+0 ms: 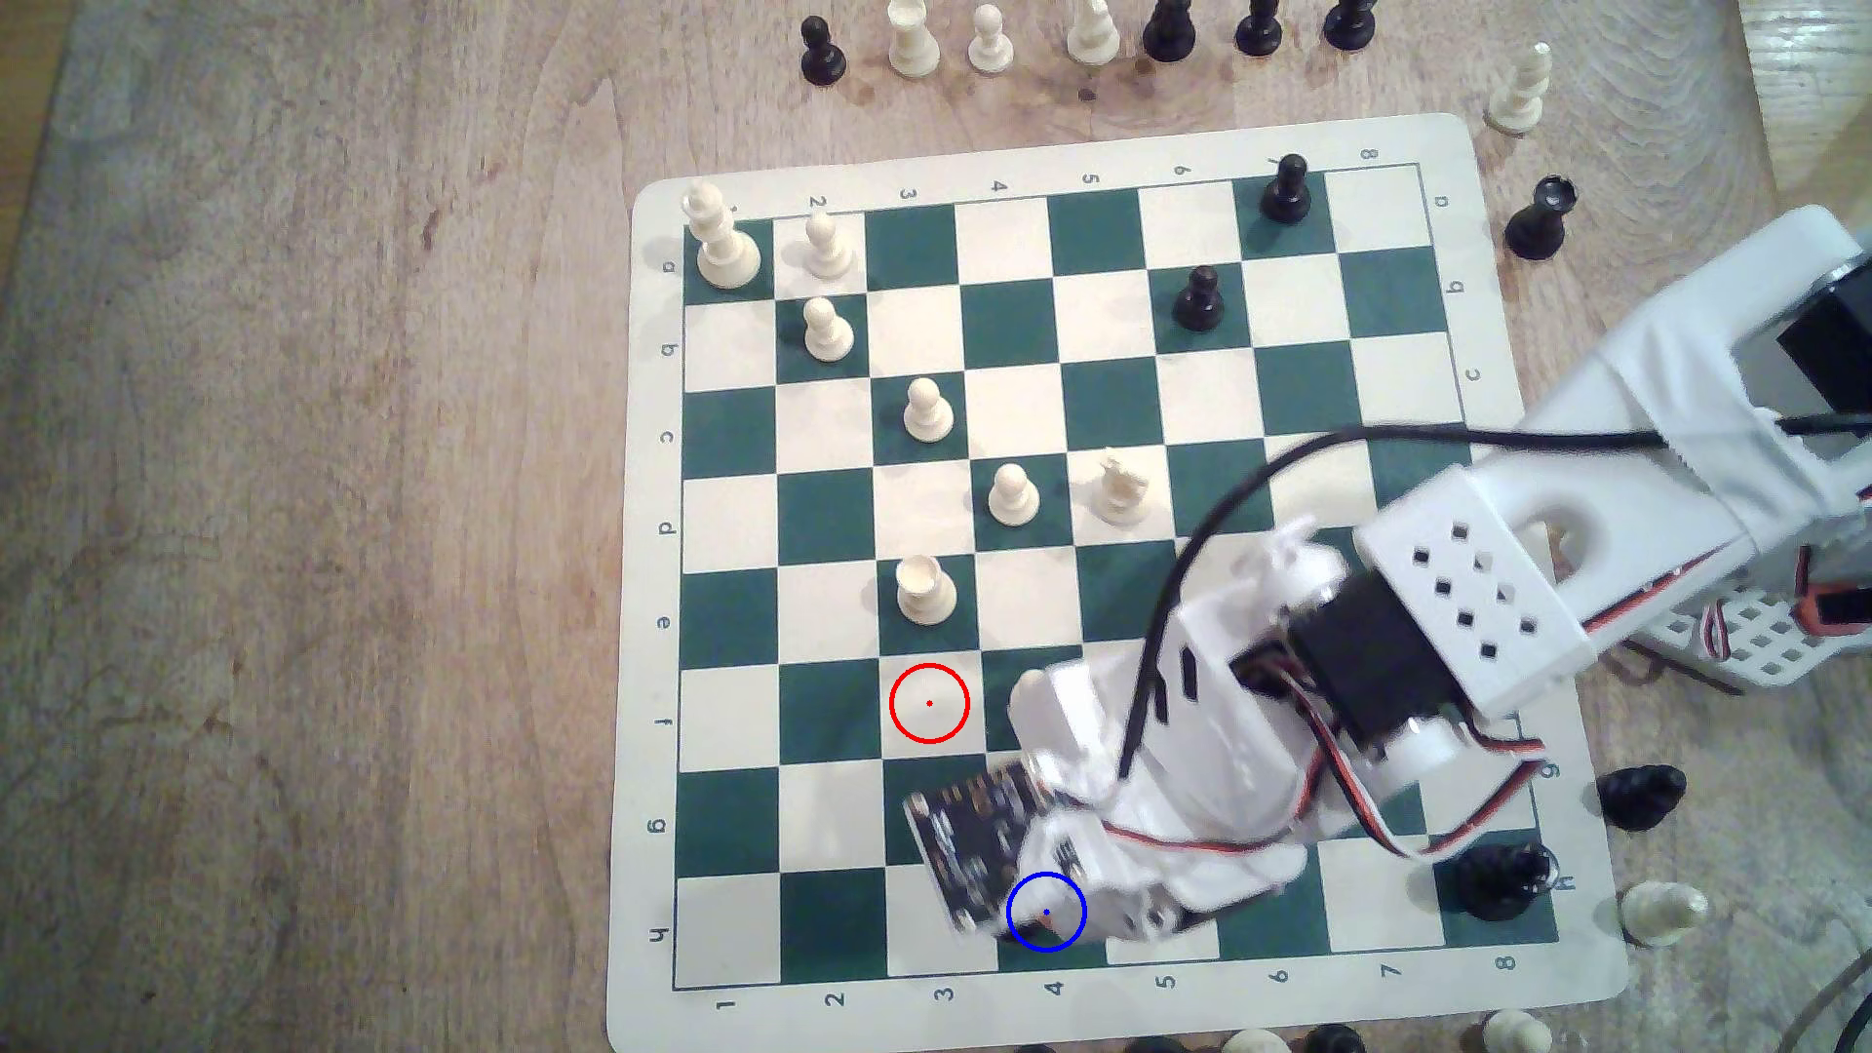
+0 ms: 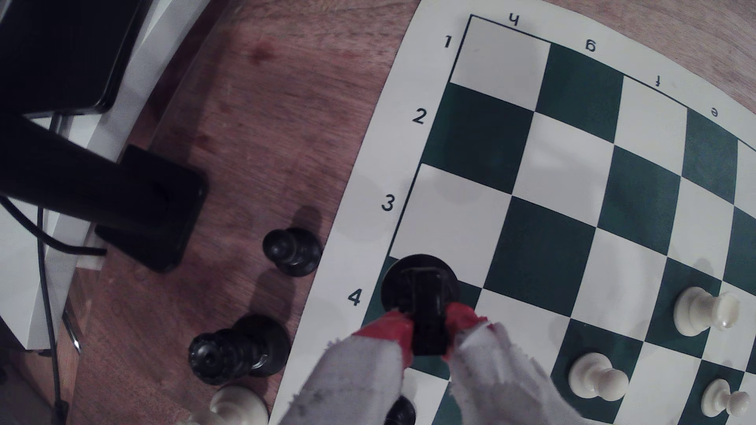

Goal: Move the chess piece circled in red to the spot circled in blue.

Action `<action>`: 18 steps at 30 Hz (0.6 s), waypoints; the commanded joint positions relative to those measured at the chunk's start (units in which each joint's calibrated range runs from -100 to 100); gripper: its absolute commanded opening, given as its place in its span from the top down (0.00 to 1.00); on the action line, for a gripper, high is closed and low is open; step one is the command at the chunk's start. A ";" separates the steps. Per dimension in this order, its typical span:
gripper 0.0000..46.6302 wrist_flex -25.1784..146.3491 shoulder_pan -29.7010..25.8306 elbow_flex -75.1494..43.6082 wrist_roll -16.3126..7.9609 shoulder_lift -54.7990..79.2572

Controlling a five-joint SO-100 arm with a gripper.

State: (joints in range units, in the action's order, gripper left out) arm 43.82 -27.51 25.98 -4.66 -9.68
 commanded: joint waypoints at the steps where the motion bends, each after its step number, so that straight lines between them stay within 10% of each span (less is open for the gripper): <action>1: 0.99 -0.50 -0.38 -0.60 0.44 0.51; 18: 0.99 -2.38 -0.53 -1.14 0.39 7.98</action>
State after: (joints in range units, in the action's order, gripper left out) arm 42.31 -28.83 26.34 -4.47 -1.13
